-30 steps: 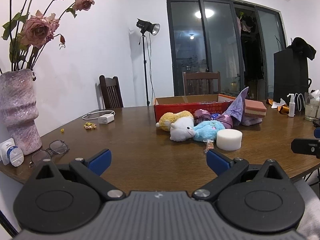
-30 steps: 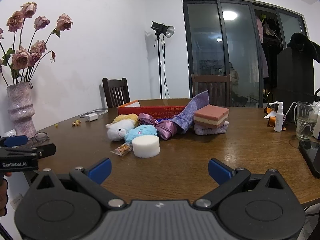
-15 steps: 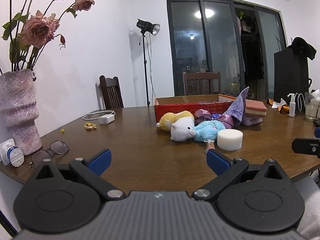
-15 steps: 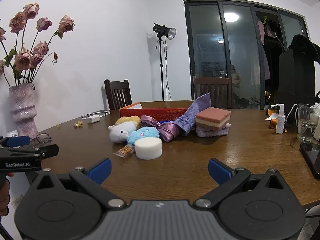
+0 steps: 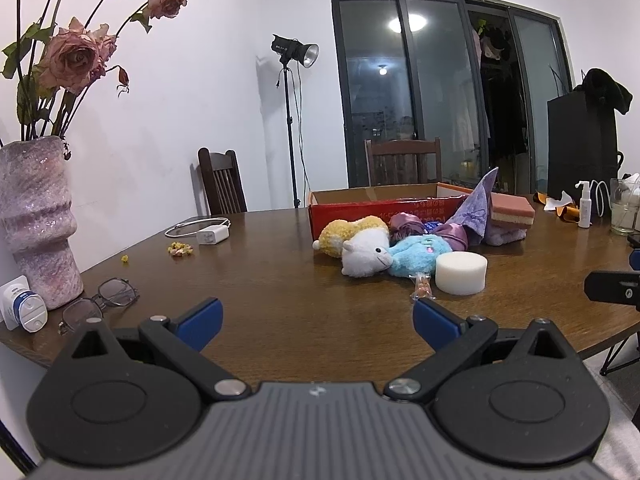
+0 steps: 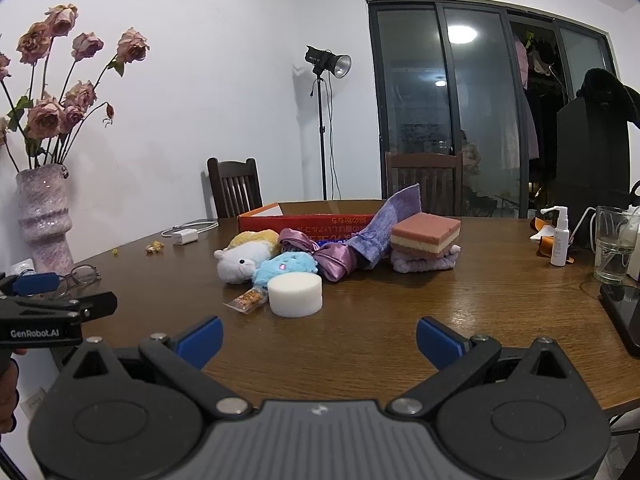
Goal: Organize soft objects
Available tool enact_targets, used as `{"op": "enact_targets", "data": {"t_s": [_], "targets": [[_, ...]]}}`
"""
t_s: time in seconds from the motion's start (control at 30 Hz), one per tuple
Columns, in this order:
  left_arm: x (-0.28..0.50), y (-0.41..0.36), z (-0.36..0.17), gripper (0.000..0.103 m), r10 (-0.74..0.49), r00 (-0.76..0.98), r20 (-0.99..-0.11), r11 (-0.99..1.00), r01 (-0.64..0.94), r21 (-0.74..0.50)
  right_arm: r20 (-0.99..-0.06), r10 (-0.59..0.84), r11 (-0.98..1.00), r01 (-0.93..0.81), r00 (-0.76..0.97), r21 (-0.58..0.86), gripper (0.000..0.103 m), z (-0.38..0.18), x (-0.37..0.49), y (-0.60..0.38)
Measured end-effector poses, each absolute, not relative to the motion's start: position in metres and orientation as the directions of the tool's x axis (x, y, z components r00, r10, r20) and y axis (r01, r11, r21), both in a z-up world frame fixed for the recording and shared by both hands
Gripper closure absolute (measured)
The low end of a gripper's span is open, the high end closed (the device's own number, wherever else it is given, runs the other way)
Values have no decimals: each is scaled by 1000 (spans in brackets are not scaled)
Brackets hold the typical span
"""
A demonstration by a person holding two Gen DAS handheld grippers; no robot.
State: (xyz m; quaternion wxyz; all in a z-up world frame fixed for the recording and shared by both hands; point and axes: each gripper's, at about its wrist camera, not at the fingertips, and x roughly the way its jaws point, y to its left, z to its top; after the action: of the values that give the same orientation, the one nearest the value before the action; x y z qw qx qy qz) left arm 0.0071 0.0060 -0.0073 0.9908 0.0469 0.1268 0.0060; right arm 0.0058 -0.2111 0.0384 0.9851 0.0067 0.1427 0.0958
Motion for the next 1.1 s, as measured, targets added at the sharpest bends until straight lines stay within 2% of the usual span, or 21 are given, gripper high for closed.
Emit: {"op": "enact_targets", "data": {"t_s": [0.43, 1.1], "targets": [[20, -2, 7, 0, 17, 970, -241, 996, 5, 90, -274, 175, 985, -165, 946, 59, 0, 46, 22, -215], [128, -13, 32, 0, 36, 944, -328, 997, -10, 81, -335, 185, 982, -158, 924, 106, 0, 64, 130, -235]]}}
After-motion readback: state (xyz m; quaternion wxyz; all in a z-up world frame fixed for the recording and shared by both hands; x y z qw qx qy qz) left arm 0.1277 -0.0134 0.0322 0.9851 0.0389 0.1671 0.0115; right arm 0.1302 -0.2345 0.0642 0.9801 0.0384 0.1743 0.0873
